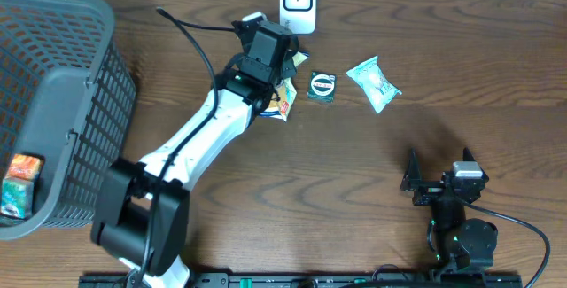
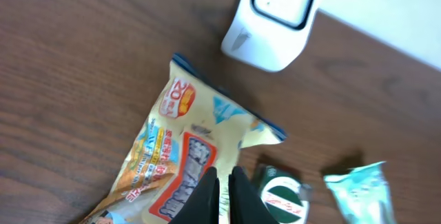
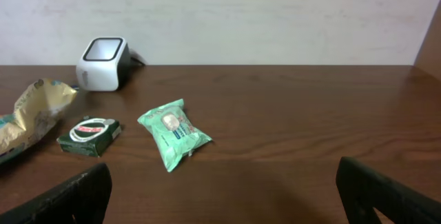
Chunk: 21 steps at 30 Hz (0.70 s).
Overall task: Scan the item barcode
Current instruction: 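Hold the yellow wipes bag under the scanner with the left gripper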
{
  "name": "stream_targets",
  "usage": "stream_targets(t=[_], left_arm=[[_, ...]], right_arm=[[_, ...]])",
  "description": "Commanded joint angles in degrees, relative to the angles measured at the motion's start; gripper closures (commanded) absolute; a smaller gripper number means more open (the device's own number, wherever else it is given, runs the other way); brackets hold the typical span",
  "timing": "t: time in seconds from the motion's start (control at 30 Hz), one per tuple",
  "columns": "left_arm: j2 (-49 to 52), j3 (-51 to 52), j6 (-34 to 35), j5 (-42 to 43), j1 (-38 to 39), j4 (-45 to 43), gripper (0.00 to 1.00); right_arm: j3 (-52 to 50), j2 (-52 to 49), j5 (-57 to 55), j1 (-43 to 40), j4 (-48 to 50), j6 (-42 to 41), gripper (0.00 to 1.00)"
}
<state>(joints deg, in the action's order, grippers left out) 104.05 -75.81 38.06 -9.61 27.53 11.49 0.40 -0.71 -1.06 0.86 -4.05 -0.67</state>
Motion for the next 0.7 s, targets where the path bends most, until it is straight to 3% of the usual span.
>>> stream_targets(t=[0.0, 0.2, 0.4, 0.67], left_arm=[[4.11, -0.59, -0.94, -1.4, -0.13, -0.35, 0.92], [11.37, -0.59, -0.66, -0.98, -0.07, -3.76, 0.93], [17.05, -0.59, 0.33, 5.07, 0.48, -3.89, 0.92], [11.82, -0.61, -2.1, 7.45, 0.15, -4.17, 0.92]], right_arm=[[-0.09, 0.07, 0.13, -0.46, -0.24, -0.59, 0.01], [-0.09, 0.07, 0.13, -0.46, -0.24, -0.59, 0.01], [-0.09, 0.07, 0.13, -0.46, -0.24, -0.59, 0.01], [-0.09, 0.07, 0.13, -0.46, -0.24, -0.59, 0.01]])
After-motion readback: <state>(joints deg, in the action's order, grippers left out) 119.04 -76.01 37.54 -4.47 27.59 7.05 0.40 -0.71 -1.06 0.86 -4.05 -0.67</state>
